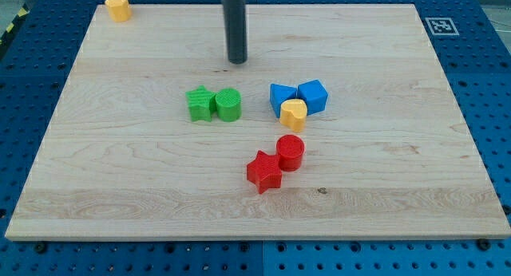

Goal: Place your arm to the right of the yellow heart

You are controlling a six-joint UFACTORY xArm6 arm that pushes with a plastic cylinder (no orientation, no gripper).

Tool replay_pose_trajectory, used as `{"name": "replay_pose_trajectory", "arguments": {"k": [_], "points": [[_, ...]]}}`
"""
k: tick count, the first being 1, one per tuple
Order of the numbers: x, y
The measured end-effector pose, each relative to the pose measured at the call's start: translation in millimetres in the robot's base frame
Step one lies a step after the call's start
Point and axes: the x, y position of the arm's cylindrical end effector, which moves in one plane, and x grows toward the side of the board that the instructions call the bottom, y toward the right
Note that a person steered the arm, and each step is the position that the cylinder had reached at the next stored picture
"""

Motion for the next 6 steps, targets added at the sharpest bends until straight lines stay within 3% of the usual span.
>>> {"name": "replay_pose_trajectory", "arguments": {"k": [2,4,6], "points": [[13.7,111.8],[103.2,182.0],[143.5,126.6]]}}
